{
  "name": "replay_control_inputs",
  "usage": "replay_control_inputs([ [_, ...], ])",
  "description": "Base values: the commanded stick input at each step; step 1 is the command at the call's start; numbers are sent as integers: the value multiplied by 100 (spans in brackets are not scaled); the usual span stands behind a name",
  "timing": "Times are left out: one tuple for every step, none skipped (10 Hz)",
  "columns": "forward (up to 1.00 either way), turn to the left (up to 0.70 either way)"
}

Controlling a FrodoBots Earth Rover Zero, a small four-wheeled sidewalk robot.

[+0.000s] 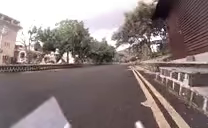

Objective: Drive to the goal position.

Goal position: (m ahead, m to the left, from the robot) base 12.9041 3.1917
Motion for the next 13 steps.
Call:
replay_control_inputs([
  [90,-10],
  [100,-33],
  [100,-33],
  [100,-33],
  [100,-33],
  [100,-33],
  [100,-33],
  [100,-33],
  [100,-33],
  [100,-33],
  [100,-33],
  [100,-29],
  [100,0],
])
